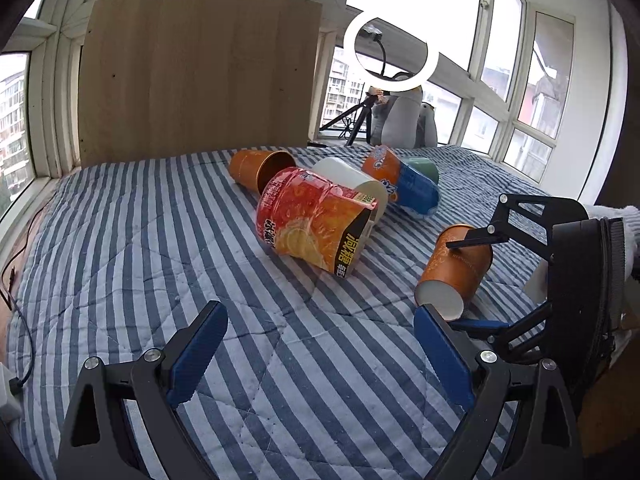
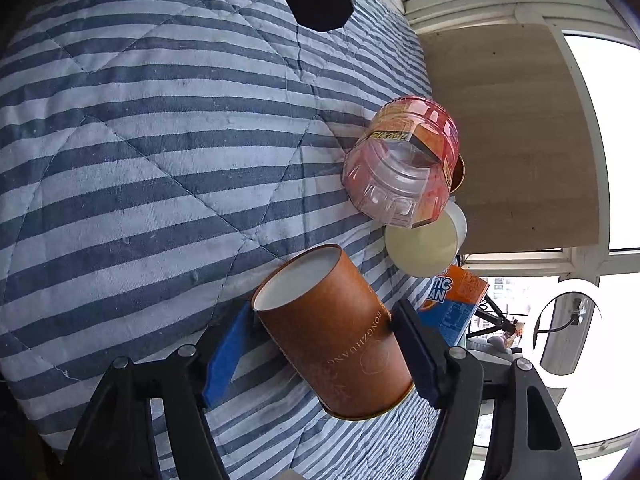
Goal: Flip cup upside down
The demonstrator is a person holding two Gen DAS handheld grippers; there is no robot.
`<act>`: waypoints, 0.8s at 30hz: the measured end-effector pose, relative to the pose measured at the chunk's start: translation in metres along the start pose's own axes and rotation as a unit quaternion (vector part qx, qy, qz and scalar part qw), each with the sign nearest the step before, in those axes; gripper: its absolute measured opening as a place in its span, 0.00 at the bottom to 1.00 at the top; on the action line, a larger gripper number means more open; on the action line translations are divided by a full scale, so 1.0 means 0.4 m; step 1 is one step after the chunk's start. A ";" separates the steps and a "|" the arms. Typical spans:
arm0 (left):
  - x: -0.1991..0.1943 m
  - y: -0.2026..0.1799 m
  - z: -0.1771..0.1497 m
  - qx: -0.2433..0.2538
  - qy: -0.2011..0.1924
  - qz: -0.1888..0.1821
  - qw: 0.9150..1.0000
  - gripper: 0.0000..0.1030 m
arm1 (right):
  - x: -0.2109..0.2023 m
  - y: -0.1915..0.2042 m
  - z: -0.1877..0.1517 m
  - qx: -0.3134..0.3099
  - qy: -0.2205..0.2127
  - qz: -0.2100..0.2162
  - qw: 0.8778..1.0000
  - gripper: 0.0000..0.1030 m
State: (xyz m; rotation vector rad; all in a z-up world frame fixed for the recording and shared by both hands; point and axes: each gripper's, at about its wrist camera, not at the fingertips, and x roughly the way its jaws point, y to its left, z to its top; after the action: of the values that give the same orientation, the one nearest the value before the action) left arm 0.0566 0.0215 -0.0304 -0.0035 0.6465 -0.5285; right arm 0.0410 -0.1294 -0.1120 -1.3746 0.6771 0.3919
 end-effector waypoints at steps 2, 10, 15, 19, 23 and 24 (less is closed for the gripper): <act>-0.002 0.000 0.000 -0.003 -0.002 0.002 1.000 0.93 | 0.007 -0.003 0.007 0.005 -0.002 -0.001 1.000 0.63; -0.002 -0.001 -0.011 -0.012 0.000 0.003 1.000 0.93 | 0.002 -0.132 -0.042 0.199 -0.058 0.044 0.977 0.57; 0.006 -0.024 -0.017 -0.010 0.003 -0.004 1.000 0.93 | 0.014 -0.263 -0.164 0.436 -0.138 0.111 0.882 0.53; 0.012 -0.053 -0.022 -0.005 0.004 -0.006 1.000 0.93 | 0.060 -0.302 -0.257 0.571 -0.191 0.159 0.782 0.51; 0.020 -0.086 -0.024 0.008 0.004 -0.009 1.000 0.93 | 0.081 -0.297 -0.313 0.628 -0.218 0.158 0.730 0.51; 0.023 -0.093 -0.024 0.008 0.005 -0.011 1.000 0.93 | 0.082 -0.294 -0.321 0.635 -0.222 0.157 0.723 0.51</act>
State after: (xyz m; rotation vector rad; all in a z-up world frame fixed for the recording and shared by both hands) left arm 0.0399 -0.0138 -0.0373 0.0078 0.6519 -0.5557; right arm 0.1121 -0.2794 -0.0502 0.1773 0.5576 0.3708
